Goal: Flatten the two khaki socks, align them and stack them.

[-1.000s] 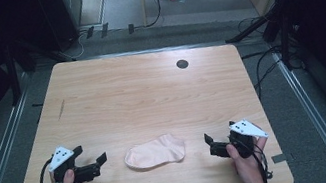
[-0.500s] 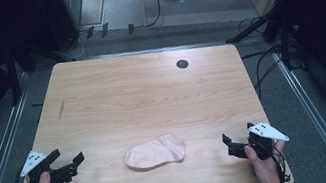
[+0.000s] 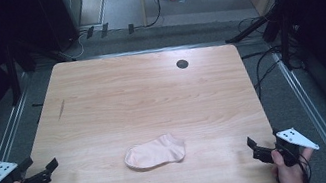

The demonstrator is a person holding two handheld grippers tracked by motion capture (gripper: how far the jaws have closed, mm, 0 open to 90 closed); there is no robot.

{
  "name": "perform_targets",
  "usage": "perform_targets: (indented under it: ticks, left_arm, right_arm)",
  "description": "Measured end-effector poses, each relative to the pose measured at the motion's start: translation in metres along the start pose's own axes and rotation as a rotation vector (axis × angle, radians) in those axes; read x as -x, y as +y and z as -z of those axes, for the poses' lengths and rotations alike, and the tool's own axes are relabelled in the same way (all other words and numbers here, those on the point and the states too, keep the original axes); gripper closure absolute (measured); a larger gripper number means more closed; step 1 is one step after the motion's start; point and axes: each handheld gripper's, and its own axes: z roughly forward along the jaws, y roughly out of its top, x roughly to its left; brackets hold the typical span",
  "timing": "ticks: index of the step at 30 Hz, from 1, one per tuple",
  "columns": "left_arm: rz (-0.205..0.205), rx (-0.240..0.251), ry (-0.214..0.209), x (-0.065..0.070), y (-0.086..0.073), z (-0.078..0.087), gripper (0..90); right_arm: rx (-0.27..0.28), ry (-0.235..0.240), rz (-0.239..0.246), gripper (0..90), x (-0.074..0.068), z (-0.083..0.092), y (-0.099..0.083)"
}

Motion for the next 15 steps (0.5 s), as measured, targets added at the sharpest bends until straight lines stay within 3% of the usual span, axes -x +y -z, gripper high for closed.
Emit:
perform_targets:
  ticks: [2,8,15]
  left_arm:
    - [-0.004,-0.004,0.012,-0.007,-0.002,0.003,1.6]
    - [0.103,0.035,-0.011,-0.022,-0.003,0.006,1.6]
    - [0.046,0.021,0.001,-0.013,-0.003,0.001,1.6]
  right_arm:
    - [0.002,-0.008,-0.010,0.0,0.005,0.003,-0.001]
    - [0.000,0.021,-0.048,0.0,0.009,0.000,-0.004]
    - [0.007,0.025,-0.061,0.0,0.010,-0.001,-0.004]
